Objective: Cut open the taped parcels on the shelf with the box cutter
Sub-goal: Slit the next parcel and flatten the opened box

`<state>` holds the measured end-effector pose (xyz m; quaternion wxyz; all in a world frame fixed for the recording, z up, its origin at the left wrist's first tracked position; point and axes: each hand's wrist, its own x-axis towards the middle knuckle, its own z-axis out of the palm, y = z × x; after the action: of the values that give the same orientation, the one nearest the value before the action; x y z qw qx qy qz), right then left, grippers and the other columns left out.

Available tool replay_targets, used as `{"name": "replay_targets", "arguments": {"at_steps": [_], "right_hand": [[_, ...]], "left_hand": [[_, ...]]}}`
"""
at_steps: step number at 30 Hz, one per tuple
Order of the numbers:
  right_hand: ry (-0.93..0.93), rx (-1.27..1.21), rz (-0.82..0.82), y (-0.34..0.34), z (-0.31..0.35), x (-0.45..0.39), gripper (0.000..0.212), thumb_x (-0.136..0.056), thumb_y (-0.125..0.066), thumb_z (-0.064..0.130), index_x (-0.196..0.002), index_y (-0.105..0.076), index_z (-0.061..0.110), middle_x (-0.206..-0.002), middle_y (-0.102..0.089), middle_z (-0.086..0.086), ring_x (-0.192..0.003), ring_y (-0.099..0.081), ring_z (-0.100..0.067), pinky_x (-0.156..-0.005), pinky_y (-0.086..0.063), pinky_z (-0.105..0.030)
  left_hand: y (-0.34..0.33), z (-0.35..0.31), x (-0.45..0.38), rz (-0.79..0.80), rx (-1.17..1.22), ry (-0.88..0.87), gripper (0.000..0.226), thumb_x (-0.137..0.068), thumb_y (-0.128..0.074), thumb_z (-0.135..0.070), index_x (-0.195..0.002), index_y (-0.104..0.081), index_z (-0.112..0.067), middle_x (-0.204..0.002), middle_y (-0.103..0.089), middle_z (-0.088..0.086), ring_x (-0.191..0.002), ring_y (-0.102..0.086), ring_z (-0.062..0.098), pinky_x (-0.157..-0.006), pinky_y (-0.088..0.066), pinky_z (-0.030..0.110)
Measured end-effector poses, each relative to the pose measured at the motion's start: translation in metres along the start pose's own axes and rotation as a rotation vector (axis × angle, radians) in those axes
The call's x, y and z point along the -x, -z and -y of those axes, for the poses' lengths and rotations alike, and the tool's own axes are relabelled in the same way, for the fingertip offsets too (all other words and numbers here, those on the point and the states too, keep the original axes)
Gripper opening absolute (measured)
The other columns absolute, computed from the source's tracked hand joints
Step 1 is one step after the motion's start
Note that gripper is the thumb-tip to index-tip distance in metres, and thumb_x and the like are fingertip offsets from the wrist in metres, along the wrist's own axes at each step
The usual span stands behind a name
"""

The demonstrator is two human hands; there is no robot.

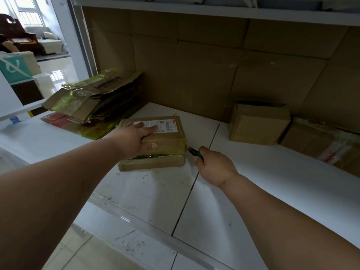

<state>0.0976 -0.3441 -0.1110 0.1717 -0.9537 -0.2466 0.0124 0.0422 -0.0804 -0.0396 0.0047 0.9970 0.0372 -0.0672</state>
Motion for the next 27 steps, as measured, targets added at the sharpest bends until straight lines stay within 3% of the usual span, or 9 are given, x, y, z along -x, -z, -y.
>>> {"name": "replay_targets", "arguments": {"at_steps": [5, 10, 13, 16, 24, 27], "right_hand": [[0.017, 0.045, 0.022, 0.001, -0.003, 0.001, 0.020, -0.102, -0.034, 0.043, -0.094, -0.040, 0.025, -0.071, -0.048, 0.006, -0.061, -0.047, -0.011, -0.048, -0.027, -0.028], [0.063, 0.243, 0.108, -0.010, -0.010, 0.011, 0.029, -0.103, -0.033, 0.041, -0.116, -0.049, 0.022, -0.072, -0.041, 0.011, -0.062, -0.041, -0.010, -0.051, -0.028, -0.029], [0.001, 0.145, 0.148, -0.004, -0.012, 0.005, 0.024, -0.102, -0.034, 0.044, -0.106, -0.048, 0.025, -0.075, -0.045, 0.010, -0.065, -0.045, -0.010, -0.052, -0.031, -0.029], [-0.016, 0.075, 0.082, -0.002, -0.012, 0.004, 0.017, -0.101, -0.035, 0.043, -0.093, -0.040, 0.028, -0.073, -0.048, 0.009, -0.064, -0.047, -0.010, -0.049, -0.029, -0.028], [-0.006, 0.000, 0.008, 0.002, 0.000, 0.002, 0.021, -0.102, -0.036, 0.041, -0.088, -0.038, 0.025, -0.069, -0.049, 0.006, -0.058, -0.047, -0.010, -0.046, -0.025, -0.028], [-0.033, -0.098, -0.039, 0.008, 0.006, -0.002, 0.025, -0.100, -0.037, 0.040, -0.078, -0.034, 0.029, -0.068, -0.052, 0.003, -0.057, -0.049, -0.012, -0.046, -0.025, -0.029]], "left_hand": [[0.000, -0.004, 0.002, 0.014, 0.026, 0.010, 0.069, -0.091, -0.034, -0.070, -0.150, -0.006, -0.052, -0.164, -0.008, 0.000, -0.149, -0.004, 0.033, -0.118, -0.010, 0.053], [0.003, 0.000, 0.004, 0.021, 0.030, -0.002, 0.068, -0.090, -0.031, -0.071, -0.151, -0.006, -0.052, -0.164, -0.010, 0.002, -0.149, -0.008, 0.032, -0.118, -0.013, 0.050], [0.004, 0.001, 0.003, 0.023, 0.028, -0.009, 0.068, -0.091, -0.032, -0.070, -0.151, -0.006, -0.051, -0.164, -0.010, 0.002, -0.149, -0.008, 0.032, -0.118, -0.012, 0.050], [0.005, 0.001, 0.002, 0.031, 0.022, -0.011, 0.068, -0.091, -0.032, -0.070, -0.151, -0.006, -0.050, -0.164, -0.010, 0.002, -0.150, -0.005, 0.032, -0.118, -0.009, 0.050], [0.008, 0.002, 0.003, 0.052, 0.029, -0.017, 0.068, -0.091, -0.030, -0.069, -0.152, -0.005, -0.049, -0.164, -0.011, 0.004, -0.149, -0.011, 0.031, -0.120, -0.013, 0.049], [0.009, 0.001, 0.004, 0.051, 0.021, -0.022, 0.068, -0.092, -0.030, -0.069, -0.152, -0.006, -0.049, -0.164, -0.011, 0.004, -0.149, -0.011, 0.031, -0.119, -0.013, 0.048]]}}
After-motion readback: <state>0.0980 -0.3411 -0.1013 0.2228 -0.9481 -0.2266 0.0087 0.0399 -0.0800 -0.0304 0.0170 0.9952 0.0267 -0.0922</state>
